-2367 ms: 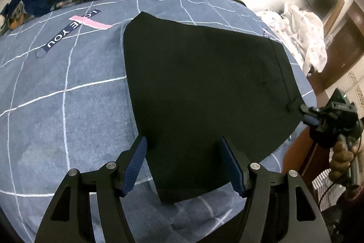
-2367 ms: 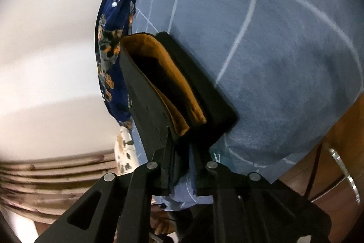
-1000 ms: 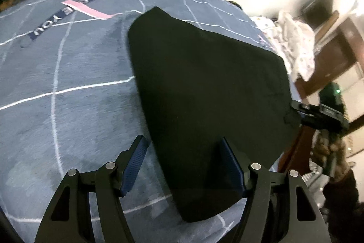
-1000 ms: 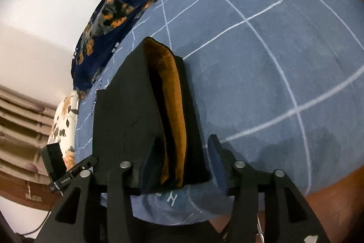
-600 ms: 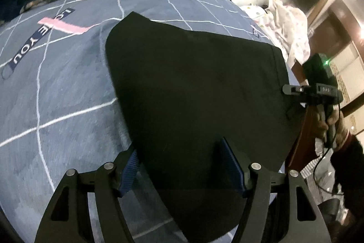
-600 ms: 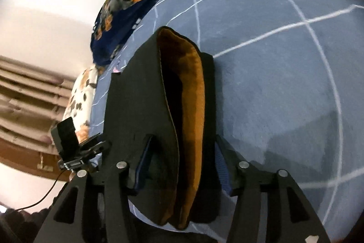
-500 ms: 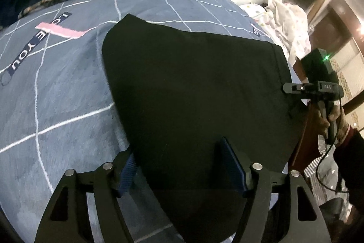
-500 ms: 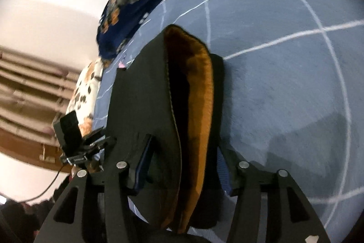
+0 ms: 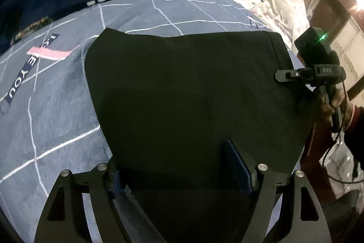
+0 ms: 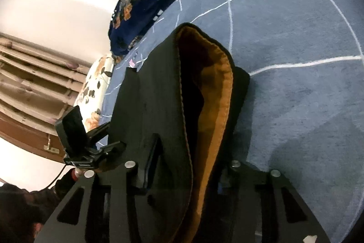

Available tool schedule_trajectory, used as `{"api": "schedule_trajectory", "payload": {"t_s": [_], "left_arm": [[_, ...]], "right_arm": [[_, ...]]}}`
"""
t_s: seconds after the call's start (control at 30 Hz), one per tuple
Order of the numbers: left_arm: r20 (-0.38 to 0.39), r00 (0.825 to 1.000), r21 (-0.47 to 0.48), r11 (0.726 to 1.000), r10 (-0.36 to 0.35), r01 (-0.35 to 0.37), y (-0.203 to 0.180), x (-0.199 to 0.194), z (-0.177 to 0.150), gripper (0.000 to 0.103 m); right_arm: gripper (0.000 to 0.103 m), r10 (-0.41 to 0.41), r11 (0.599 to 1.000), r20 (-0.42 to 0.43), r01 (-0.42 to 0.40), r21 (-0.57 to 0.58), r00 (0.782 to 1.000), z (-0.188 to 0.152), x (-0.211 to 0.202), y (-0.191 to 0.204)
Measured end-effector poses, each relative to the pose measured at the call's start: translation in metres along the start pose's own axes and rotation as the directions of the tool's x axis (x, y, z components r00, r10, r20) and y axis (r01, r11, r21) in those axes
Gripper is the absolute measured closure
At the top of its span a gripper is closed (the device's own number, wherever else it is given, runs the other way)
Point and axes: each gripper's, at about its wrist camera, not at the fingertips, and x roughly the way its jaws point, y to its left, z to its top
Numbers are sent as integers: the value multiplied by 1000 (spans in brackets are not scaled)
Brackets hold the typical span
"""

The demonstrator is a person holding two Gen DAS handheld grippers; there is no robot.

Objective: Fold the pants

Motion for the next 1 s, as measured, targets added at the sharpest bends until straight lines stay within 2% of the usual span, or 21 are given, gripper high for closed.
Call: {"api": "schedule_trajectory", "payload": {"t_s": [0.17,0.47,0.73,1.0], "left_arm": [[-5,1000,9,1000,14,-14,-3,2,2,27],[-17,999,31,998,48,-48,-9,5,4,26],[-47,998,61,997,48,-45,-15,13,6,9],[-63,997,74,996,45,-40,-18,16,8,6]], "right_arm": [[68,26,1000,16,-25,-6,1000,-2,-1,-3],[69,22,1000,11,-22,-5,1000,-1,0,-5],[68,10,1000,20,-10,-2,1000,-2,1,-3],[68,-1,1000,38,2,-15,999,-4,1,0]]}}
